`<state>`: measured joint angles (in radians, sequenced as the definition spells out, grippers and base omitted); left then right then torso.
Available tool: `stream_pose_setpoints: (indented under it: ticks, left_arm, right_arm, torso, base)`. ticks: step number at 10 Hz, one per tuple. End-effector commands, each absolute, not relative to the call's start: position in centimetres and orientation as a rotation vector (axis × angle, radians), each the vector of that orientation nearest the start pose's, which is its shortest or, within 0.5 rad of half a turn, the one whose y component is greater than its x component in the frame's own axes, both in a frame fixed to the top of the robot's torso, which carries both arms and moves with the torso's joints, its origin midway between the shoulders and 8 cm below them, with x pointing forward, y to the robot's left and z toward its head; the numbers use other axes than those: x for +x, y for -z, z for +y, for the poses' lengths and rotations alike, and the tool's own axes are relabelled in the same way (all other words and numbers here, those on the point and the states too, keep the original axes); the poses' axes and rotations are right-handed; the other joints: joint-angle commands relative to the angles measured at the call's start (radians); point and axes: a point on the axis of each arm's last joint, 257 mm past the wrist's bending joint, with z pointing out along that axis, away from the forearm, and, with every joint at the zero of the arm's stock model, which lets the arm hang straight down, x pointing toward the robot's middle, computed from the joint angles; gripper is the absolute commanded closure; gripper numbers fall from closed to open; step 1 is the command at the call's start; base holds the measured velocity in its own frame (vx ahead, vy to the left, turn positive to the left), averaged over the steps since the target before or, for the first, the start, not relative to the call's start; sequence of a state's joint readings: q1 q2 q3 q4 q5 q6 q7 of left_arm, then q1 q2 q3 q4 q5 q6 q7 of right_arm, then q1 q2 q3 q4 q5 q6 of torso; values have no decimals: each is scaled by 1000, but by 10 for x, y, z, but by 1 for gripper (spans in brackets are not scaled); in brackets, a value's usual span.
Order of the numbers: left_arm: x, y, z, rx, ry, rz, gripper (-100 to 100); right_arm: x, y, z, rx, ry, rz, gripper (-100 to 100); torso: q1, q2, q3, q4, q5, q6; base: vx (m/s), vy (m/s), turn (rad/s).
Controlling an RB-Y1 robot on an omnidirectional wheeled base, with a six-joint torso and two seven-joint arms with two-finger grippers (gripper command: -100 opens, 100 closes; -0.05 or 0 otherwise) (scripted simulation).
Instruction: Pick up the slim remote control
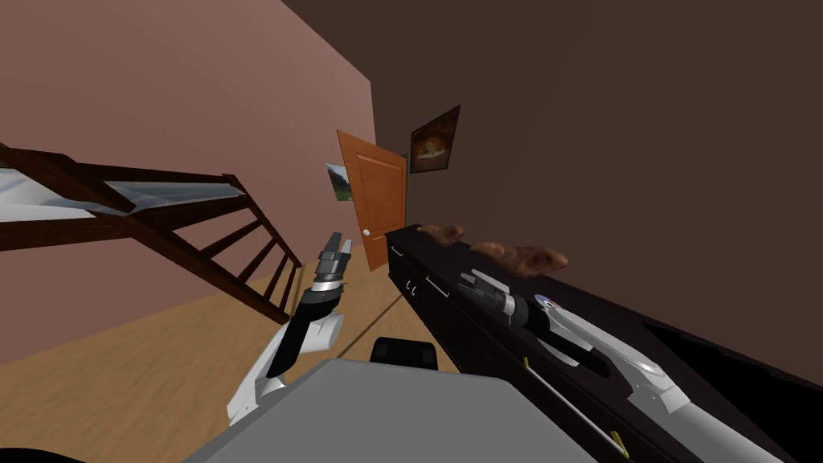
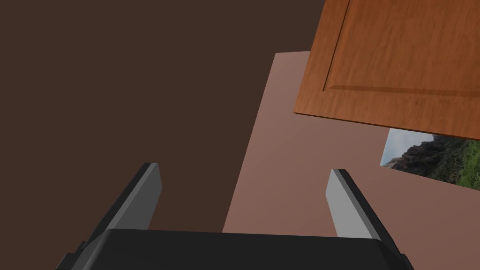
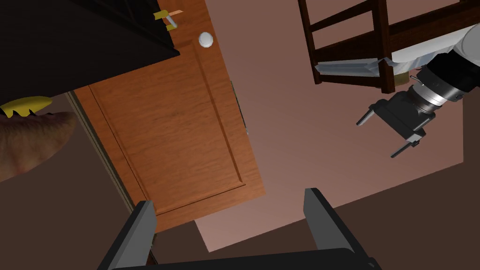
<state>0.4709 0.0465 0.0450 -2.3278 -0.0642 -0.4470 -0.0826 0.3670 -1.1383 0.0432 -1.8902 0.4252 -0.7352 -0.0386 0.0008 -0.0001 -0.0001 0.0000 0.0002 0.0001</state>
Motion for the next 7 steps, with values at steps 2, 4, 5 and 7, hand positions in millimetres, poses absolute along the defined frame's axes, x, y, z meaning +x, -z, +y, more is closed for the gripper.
stream_pose_setpoints:
  ticks: [2,4,5,7]
  left_arm:
    - [344,-45,278,-530,1152,684,0]
    - [344,-45,278,-530,1152,684,0]
    - [344,-45,278,-530,1152,684,0]
    - [344,-45,278,-530,1152,684,0]
  right_arm:
    - [358,166,-269,-639,-825,1775,-100]
    - [354,182,-288,-688,-780,1852,-100]
    - [356,185,-300,-700,-748,1880,-100]
    - [352,200,-324,-733,-697,1959,-100]
  torso:
    - [0,0,0,0,0,2]
    - [0,-1,0,0,0,1]
    - [0,-1,-1,0,0,0]
    - [0,-1,-1,0,0,1]
  base:
    - [22,20,186]
    - [23,17,234]
    - [23,12,119]
    - [28,15,183]
